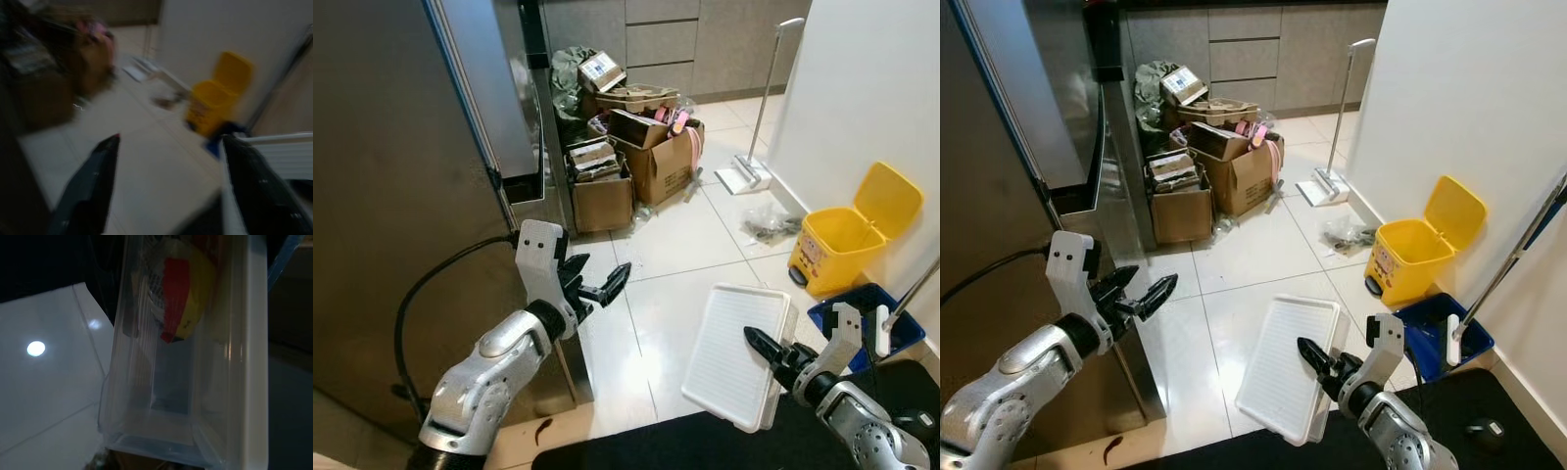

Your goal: Restocking fridge

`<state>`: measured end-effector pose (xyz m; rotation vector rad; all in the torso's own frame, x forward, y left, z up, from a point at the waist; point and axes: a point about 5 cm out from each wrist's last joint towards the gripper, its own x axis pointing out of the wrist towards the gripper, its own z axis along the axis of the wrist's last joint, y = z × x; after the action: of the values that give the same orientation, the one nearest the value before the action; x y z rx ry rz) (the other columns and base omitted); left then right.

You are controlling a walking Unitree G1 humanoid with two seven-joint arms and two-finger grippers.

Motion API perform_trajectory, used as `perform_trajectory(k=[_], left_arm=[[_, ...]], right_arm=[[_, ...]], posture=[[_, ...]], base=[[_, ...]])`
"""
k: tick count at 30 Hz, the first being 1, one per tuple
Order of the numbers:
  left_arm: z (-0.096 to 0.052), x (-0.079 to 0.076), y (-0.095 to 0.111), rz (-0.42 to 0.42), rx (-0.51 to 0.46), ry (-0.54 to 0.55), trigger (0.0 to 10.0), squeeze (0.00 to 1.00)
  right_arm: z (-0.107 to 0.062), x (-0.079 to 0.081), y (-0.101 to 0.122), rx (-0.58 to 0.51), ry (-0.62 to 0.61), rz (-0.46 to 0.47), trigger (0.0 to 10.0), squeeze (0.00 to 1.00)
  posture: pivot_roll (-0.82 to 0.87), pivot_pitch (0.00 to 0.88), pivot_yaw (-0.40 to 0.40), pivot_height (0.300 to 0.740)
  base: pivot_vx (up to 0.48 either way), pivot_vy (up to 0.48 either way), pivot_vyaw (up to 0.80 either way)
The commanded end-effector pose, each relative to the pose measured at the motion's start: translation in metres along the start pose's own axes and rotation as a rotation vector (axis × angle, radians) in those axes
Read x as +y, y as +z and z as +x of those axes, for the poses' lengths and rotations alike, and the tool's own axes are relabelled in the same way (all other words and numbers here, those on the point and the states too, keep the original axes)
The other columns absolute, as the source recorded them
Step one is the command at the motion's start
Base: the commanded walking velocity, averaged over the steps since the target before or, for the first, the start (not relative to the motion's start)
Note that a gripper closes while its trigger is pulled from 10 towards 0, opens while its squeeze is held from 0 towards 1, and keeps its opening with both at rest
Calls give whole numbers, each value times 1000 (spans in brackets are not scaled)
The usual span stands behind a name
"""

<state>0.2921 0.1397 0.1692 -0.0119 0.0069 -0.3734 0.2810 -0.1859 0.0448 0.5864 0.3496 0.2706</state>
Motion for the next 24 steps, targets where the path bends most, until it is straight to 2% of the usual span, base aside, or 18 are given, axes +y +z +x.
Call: perform_trajectory(k=[1,4,10,13,14,16,20,23,24], left_arm=[[5,-4,-6,75,-9,45,0,0],[12,-1,-13,153,-28,129,0,0],[17,10,-22,182,-15,251,0,0],[18,23,-28,207,5,375,0,0],[18,23,-28,207,5,375,0,0],[19,31,-30,205,1,444,0,0],[20,32,-29,204,-7,454,0,0],[25,37,-27,171,-15,503,0,0],[29,41,-24,166,-16,544,10000,0]], right_arm=[[0,2,-14,41,-4,-22,10000,0],[4,8,-21,47,15,-43,10000,0],[7,7,-19,24,11,-49,10000,0],[8,5,-14,3,4,-58,10000,0],[8,5,-14,3,4,-58,10000,0],[9,5,-12,-2,4,-67,10000,0],[9,5,-12,-3,4,-69,10000,0],[10,5,-11,-2,8,-82,10000,0],[10,6,-10,-4,12,-86,10000,0]], posture=[[-79,72,-2,740],[-81,72,1,740],[-85,74,2,740],[-84,73,2,740],[-84,73,2,740],[-85,73,0,740],[-85,71,-4,740],[-88,68,-6,740],[-88,68,-6,740]], base=[[0,0,0],[0,0,0],[0,0,0],[0,0,0],[0,0,0],[0,0,0],[0,0,0],[0,0,0],[0,0,0]])
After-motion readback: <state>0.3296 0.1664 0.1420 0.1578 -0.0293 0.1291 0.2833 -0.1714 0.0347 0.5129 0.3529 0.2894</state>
